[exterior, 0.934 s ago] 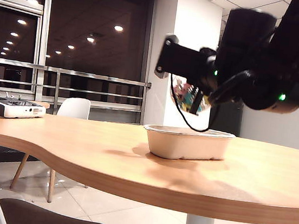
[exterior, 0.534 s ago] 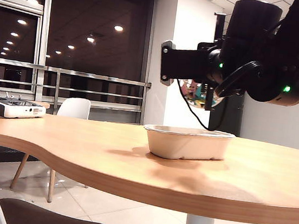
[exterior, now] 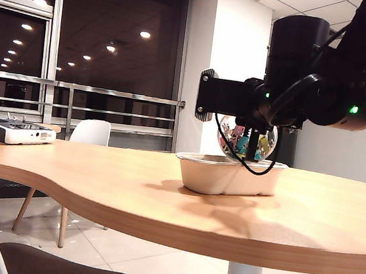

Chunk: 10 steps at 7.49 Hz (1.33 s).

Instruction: Pick up the box filled with clips, pour some clips from it into the rectangular paper box, and then put the clip box back on the table.

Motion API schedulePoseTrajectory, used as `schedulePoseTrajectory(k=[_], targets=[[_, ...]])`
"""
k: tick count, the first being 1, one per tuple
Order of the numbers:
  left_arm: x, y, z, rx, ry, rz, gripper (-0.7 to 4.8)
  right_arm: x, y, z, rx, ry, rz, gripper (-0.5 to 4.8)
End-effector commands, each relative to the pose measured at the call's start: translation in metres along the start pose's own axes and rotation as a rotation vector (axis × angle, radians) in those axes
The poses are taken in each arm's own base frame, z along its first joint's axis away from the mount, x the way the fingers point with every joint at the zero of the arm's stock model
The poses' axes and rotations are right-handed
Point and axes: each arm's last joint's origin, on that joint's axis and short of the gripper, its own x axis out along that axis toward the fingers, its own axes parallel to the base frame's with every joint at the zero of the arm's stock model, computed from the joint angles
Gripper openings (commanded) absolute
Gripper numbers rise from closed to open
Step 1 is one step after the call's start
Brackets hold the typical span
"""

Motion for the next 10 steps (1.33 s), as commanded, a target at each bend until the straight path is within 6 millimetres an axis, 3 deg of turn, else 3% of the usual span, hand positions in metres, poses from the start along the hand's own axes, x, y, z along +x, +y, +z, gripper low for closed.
schedulePoseTrajectory(k=[1, 2, 3, 5, 6, 8, 10], targets=[[-0.001, -0.001, 0.002, 0.003, -0.011, -0.001, -0.06, -0.012, -0.066, -0.009, 0.381, 0.042, 0.039, -0.01], [-0.001, -0.001, 0.002, 0.003, -0.011, -0.001, -0.06, -0.013, -0.072, -0.013, 0.433, 0.051, 0.054, -0.01], [-0.001, -0.001, 0.002, 0.0, -0.008, -0.001, -0.06, -0.006, -0.099, -0.026, 0.62, 0.126, 0.179, -0.01], [-0.001, -0.001, 0.002, -0.006, -0.01, -0.001, -0.06, 0.008, -0.131, -0.031, 0.717, 0.191, 0.279, -0.01], [-0.001, -0.001, 0.002, -0.021, -0.01, -0.001, -0.06, 0.022, -0.164, -0.075, 1.005, 0.33, 0.31, -0.01], [-0.001, -0.001, 0.002, -0.02, -0.011, -0.001, -0.06, 0.023, -0.156, -0.124, 1.154, 0.495, 0.384, -0.01], [-0.001, -0.001, 0.002, -0.024, -0.011, -0.001, -0.06, 0.027, -0.139, -0.142, 1.174, 0.59, 0.432, -0.01]])
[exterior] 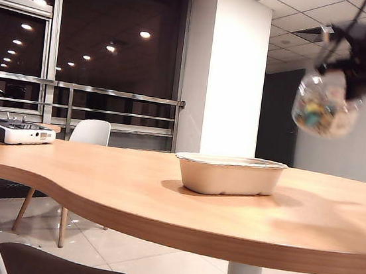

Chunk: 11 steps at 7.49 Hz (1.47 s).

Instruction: Pick up the box filled with clips, pour some clips from it into the rectangular paper box, and then put the clip box back on the table.

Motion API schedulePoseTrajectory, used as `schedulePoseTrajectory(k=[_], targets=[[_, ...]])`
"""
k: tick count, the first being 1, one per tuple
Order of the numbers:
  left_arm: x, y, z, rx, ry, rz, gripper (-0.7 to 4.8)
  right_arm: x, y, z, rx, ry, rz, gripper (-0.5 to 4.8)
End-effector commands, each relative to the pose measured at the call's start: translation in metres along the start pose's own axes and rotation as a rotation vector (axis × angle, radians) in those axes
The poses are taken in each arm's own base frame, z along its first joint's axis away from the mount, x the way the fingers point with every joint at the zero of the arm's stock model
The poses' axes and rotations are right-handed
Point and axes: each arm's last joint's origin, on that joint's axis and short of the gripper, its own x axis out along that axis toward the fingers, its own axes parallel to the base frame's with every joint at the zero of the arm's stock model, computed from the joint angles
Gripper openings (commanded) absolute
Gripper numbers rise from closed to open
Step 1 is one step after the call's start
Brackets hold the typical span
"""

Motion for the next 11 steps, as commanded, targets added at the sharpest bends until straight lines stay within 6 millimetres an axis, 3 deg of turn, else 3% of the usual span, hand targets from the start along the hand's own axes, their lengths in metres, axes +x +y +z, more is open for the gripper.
schedulePoseTrajectory(k=[1, 4, 7, 9, 11], targets=[[-0.001, -0.001, 0.002, -0.001, -0.01, -0.001, -0.06, 0.022, -0.001, -0.012, 0.031, 0.063, 0.013, -0.01], [-0.001, -0.001, 0.002, -0.001, -0.011, 0.002, -0.06, 0.087, 0.012, -0.047, 0.013, 0.203, 0.006, -0.01], [-0.001, -0.001, 0.002, -0.001, -0.011, 0.002, -0.06, 0.089, 0.011, -0.038, 0.015, 0.188, 0.0, -0.01], [-0.001, -0.001, 0.002, -0.001, -0.011, 0.002, -0.06, 0.084, 0.005, -0.017, 0.022, 0.132, -0.006, 0.77], [-0.001, -0.001, 0.002, -0.001, -0.011, 0.003, -0.06, 0.082, 0.001, -0.01, 0.027, 0.119, -0.006, 0.77]])
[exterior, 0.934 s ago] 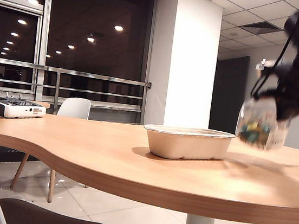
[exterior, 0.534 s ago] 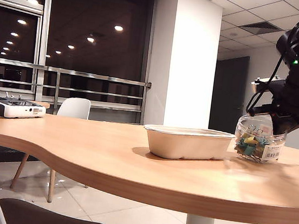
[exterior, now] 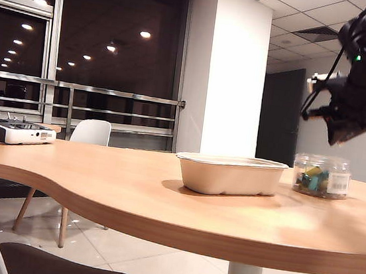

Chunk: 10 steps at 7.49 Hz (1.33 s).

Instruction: Pick up the box filled with clips, pour some clips from it into the rectangular paper box, and then put the clip box back on the table.

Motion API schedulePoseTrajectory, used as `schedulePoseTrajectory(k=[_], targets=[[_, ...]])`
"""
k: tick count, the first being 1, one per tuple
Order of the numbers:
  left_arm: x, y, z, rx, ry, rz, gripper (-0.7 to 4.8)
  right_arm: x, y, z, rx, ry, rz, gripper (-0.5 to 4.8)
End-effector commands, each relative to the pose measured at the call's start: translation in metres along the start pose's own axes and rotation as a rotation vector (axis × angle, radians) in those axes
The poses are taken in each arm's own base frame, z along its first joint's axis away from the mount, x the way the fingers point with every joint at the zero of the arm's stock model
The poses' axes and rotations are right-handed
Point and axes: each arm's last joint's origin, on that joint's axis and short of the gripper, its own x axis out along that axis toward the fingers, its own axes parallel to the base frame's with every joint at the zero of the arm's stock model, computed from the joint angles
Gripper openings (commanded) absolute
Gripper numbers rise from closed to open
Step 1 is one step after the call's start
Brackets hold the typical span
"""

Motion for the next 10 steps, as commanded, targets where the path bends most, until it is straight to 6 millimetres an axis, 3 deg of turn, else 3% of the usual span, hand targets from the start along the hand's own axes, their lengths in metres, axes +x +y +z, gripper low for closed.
schedulePoseTrajectory(k=[1, 2, 3, 4, 5, 6, 7, 8, 9, 10], targets=[[-0.001, -0.001, 0.002, 0.003, -0.012, 0.0, -0.06, -0.029, -0.01, 0.02, 0.018, -0.081, -0.023, 0.83], [-0.004, -0.002, 0.004, 0.008, -0.023, -0.001, -0.06, -0.06, -0.015, 0.033, 0.025, -0.144, -0.031, -0.01], [-0.008, -0.005, 0.007, 0.018, -0.043, -0.001, -0.06, -0.081, -0.019, 0.038, 0.027, -0.165, -0.031, -0.01], [-0.074, -0.03, 0.019, 0.135, -0.21, 0.288, -0.06, -0.211, -0.025, 0.031, 0.047, -0.439, 0.032, -0.01], [-0.083, -0.034, 0.016, 0.155, -0.223, 0.309, -0.06, -0.222, -0.025, 0.021, 0.051, -0.501, 0.033, -0.01], [-0.098, -0.039, 0.003, 0.178, -0.251, 0.33, -0.06, -0.236, -0.022, -0.005, 0.053, -0.64, 0.049, -0.01], [-0.111, -0.033, -0.068, 0.175, -0.334, 0.472, -0.06, -0.23, -0.01, -0.086, 0.092, -0.609, 0.044, -0.01], [-0.093, -0.016, -0.138, 0.158, -0.271, 0.498, -0.06, -0.199, 0.002, -0.147, 0.104, -0.587, -0.008, -0.01], [-0.087, -0.011, -0.151, 0.149, -0.238, 0.501, -0.06, -0.191, 0.003, -0.161, 0.122, -0.548, -0.056, 0.0], [-0.077, -0.004, -0.173, 0.085, -0.229, 0.496, -0.06, -0.179, 0.008, -0.182, 0.134, -0.396, -0.043, 0.0]])
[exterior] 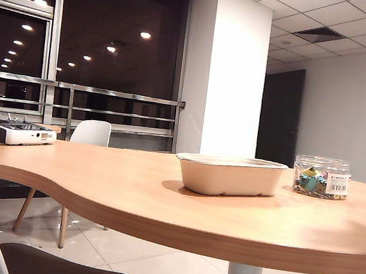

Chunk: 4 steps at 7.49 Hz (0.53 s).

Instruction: Pick up the box filled with clips, pour some clips from it into the rectangular paper box, and then put the clip box back on the table.

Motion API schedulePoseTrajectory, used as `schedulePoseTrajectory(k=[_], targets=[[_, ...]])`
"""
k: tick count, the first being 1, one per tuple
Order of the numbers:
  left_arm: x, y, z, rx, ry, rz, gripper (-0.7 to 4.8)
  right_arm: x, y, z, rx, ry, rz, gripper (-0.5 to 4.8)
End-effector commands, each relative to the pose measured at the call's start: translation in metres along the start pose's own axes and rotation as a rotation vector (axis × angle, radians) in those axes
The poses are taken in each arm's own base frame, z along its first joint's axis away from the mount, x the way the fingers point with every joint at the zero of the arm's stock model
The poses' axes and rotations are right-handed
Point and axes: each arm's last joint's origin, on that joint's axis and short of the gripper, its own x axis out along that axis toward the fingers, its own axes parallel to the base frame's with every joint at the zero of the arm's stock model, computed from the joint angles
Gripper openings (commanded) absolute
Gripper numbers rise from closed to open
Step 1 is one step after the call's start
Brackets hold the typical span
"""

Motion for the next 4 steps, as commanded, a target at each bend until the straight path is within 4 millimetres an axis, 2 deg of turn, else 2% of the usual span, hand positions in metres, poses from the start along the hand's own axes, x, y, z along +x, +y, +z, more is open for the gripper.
schedulePoseTrajectory(k=[1, 4], targets=[[0.01, -0.0002, -0.0373, -0.055, -0.018, 0.006, -0.06, -0.0026, 0.0027, -0.038, 0.144, 0.235, -0.053, 0.0], [0.0104, -0.0001, -0.0391, -0.035, -0.022, 0.009, -0.06, -0.0035, 0.0046, -0.0408, 0.131, 0.266, -0.048, -0.01]])
